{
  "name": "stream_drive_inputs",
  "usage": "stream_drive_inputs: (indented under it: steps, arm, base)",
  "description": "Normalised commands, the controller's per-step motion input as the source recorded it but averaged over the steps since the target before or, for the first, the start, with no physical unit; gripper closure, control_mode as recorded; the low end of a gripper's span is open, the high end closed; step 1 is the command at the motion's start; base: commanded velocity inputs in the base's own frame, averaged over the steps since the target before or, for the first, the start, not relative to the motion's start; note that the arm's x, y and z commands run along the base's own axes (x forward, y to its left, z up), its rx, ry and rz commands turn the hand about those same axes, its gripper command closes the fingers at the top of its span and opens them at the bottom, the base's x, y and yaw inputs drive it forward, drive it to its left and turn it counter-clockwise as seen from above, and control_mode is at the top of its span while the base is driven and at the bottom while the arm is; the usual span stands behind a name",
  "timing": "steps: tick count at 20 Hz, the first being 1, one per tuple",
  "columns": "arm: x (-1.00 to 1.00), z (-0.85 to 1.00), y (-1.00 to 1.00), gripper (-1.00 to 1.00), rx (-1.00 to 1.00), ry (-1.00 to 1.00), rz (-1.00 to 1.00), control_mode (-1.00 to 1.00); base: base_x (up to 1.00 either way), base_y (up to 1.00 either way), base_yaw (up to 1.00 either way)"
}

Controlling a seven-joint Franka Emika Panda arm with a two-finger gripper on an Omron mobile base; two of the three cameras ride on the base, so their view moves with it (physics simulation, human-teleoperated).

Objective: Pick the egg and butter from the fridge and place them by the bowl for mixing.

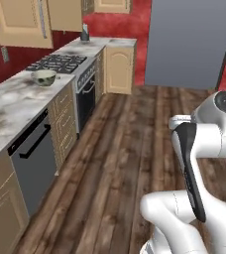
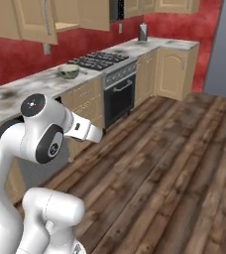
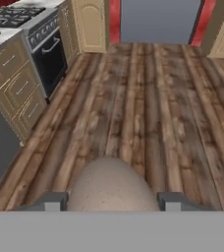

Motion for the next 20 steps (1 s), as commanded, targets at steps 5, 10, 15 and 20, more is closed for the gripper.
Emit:
stream_drive_inputs:
  steps: [5,10,15,20]
  arm:
    - [0.0,0.0,0.0,1.0,0.0,0.0,0.0,1.0]
    - [0.0,0.0,0.0,1.0,0.0,0.0,0.0,1.0]
    - [0.0,0.0,0.0,1.0,0.0,0.0,0.0,1.0]
    - [0.0,0.0,0.0,1.0,0.0,0.0,0.0,1.0]
  base:
    - [0.91,0.0,0.09]
    - [0.91,0.0,0.14]
    - [0.91,0.0,0.17]
    - [0.91,0.0,0.18]
